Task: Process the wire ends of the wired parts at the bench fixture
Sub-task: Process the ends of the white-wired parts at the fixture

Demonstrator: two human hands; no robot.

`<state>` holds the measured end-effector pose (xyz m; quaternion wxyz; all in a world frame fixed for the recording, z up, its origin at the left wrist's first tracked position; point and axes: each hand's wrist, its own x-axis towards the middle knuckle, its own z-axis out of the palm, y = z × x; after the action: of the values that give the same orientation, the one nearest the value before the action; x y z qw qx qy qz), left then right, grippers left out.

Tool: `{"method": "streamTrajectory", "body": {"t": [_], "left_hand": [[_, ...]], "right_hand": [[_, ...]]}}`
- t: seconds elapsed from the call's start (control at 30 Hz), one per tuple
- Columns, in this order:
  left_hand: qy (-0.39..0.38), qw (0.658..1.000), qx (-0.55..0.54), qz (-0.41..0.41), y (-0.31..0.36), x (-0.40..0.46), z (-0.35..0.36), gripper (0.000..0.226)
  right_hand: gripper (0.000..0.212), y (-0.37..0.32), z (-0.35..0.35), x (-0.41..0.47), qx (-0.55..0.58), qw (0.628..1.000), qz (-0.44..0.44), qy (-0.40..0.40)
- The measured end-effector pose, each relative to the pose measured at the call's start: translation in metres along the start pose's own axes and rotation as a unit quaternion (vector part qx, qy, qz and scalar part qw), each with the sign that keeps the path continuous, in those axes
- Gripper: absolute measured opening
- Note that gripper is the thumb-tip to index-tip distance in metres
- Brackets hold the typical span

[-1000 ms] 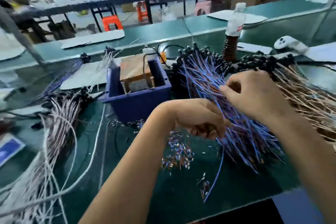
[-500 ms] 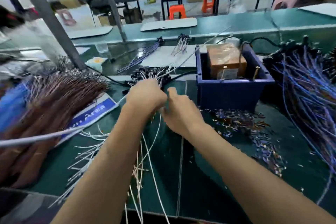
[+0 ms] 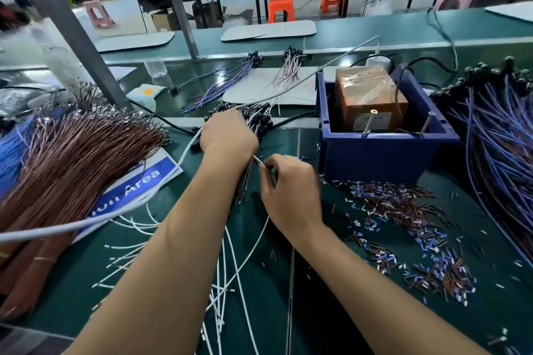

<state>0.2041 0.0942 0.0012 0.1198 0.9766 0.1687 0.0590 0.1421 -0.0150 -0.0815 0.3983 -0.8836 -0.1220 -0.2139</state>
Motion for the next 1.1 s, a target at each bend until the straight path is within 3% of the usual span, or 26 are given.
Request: {"method": "streamTrajectory", "body": {"t": [0.1,0.2,0.27,0.37,0.5,0.57,0.63,0.73,0.8,0.83,0.87,0.9,1.03,1.1], "left_hand": [[-0.009,1.000,0.006,0.002,0.009,-0.004,-0.007,0.021],[-0.053,0.999,-0.007,0.008,0.020,-0.012,-0.021,0.015],[-0.101,0.988,-0.121,-0.008,0.030,-0.018,-0.033,0.009],[-0.161,0.940,-0.298,-0.042,0.049,-0.036,-0.055,0.013],[-0.143,0.895,-0.422,-0.006,0.067,-0.066,-0.082,0.008],[-0.068,0.851,-0.521,0.008,0.072,-0.071,-0.090,0.012],[0.012,0.774,-0.633,0.025,0.079,-0.079,-0.093,0.006],[0.026,0.592,-0.805,-0.003,0.096,-0.089,-0.086,0.018],[0.020,0.517,-0.855,-0.028,0.106,-0.099,-0.076,0.023],[0.020,0.503,-0.863,-0.031,0.111,-0.105,-0.070,0.024],[0.021,0.507,-0.861,-0.028,0.116,-0.110,-0.064,0.024],[0.034,0.533,-0.845,-0.022,0.118,-0.113,-0.057,0.021],[0.088,0.750,-0.656,0.021,0.108,-0.108,-0.032,0.031],[0.022,0.808,-0.589,0.010,0.098,-0.100,-0.022,0.032]], "right_hand": [[0.021,-0.007,-0.014,-0.004,-0.046,0.998,-0.002,0.039],[0.019,-0.018,-0.041,0.000,-0.006,0.999,-0.018,0.045],[0.018,-0.025,-0.067,0.009,0.023,0.998,-0.032,0.044],[0.018,-0.036,-0.110,0.022,-0.010,0.998,-0.054,0.042],[0.015,-0.037,-0.153,0.028,-0.013,0.995,-0.087,0.039],[0.015,-0.029,-0.163,0.030,0.109,0.992,-0.065,0.006],[0.016,-0.016,-0.171,0.028,0.188,0.981,-0.048,-0.003],[0.017,0.006,-0.178,0.024,0.168,0.984,-0.053,0.015],[0.016,0.018,-0.180,0.018,0.157,0.986,-0.050,0.016],[0.016,0.023,-0.181,0.015,0.142,0.988,-0.051,0.014],[0.016,0.029,-0.182,0.011,0.119,0.991,-0.052,0.008],[0.016,0.035,-0.182,0.007,0.095,0.994,-0.053,-0.002],[0.016,0.058,-0.195,-0.003,0.019,0.997,-0.067,-0.045],[0.014,0.066,-0.198,-0.004,-0.012,0.995,-0.072,-0.074]]}}
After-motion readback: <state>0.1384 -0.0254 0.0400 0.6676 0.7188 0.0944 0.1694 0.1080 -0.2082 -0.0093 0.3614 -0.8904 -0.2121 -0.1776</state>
